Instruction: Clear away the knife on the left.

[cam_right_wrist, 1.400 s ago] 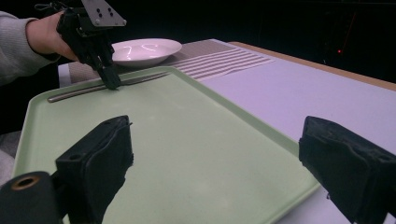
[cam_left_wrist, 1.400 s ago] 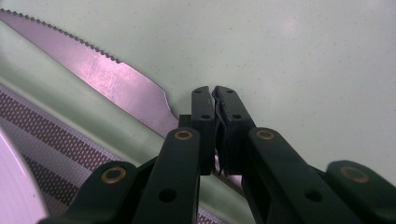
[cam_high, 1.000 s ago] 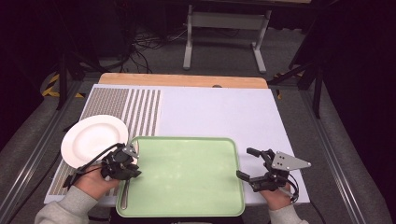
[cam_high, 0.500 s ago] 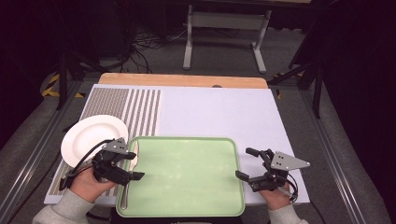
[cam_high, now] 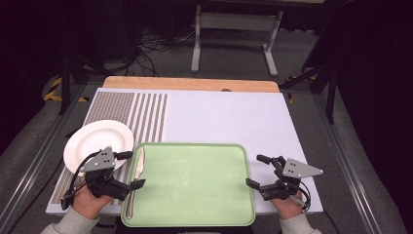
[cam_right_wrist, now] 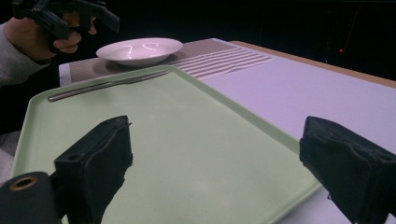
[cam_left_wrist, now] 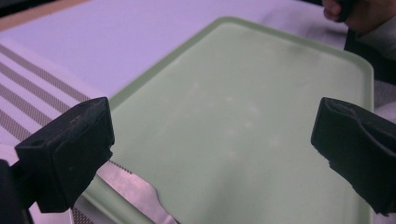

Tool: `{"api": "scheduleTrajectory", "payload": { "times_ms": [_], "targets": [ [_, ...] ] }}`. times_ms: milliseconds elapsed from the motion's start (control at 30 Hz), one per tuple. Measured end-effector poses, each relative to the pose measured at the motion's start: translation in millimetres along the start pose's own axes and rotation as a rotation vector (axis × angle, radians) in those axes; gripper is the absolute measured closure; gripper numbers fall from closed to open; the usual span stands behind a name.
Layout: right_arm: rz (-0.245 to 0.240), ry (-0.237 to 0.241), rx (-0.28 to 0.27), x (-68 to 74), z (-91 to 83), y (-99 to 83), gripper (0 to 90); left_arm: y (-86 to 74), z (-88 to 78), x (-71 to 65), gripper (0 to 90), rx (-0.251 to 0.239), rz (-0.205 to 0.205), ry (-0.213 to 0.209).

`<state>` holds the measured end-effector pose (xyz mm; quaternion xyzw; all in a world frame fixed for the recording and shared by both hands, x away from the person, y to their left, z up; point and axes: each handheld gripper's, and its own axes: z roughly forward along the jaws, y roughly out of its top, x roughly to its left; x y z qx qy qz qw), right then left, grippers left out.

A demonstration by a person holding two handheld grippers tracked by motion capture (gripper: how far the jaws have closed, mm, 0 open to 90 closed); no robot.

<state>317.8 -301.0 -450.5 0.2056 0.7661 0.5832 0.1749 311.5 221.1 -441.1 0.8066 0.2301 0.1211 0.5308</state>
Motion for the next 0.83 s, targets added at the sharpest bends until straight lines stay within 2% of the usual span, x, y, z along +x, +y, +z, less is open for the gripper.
{"api": "scheduleTrajectory", "payload": {
  "times_ms": [100,167,333,433,600,667,833],
  "targets": [
    [0.002,-0.002,-0.002,0.3,-0.2,-1.0,9.4,-6.8,-5.8,-2.9,0.4,-0.055,0.016,-0.008],
    [0.002,-0.003,0.000,0.4,-0.5,-2.8,9.3,-14.1,-8.1,-3.9,0.4,-0.102,0.010,-0.014],
    [0.012,-0.010,-0.006,0.5,-1.0,-6.2,9.0,-36.1,-9.6,-3.3,0.4,-0.189,0.010,0.010],
    [0.015,-0.007,0.000,1.2,0.8,-8.4,9.0,-41.9,-10.0,-1.3,0.4,-0.178,0.010,0.026],
    [0.019,-0.013,0.009,2.3,3.2,-11.2,9.0,-46.5,-16.2,4.6,0.3,-0.222,-0.002,0.035],
    [0.019,-0.015,0.010,2.2,3.2,-11.5,9.0,-48.1,-18.1,7.2,0.3,-0.238,-0.021,0.034],
    [0.020,-0.020,0.005,1.0,1.7,-11.3,8.9,-51.5,-20.6,11.7,0.3,-0.256,-0.040,0.045]
  ]
}}
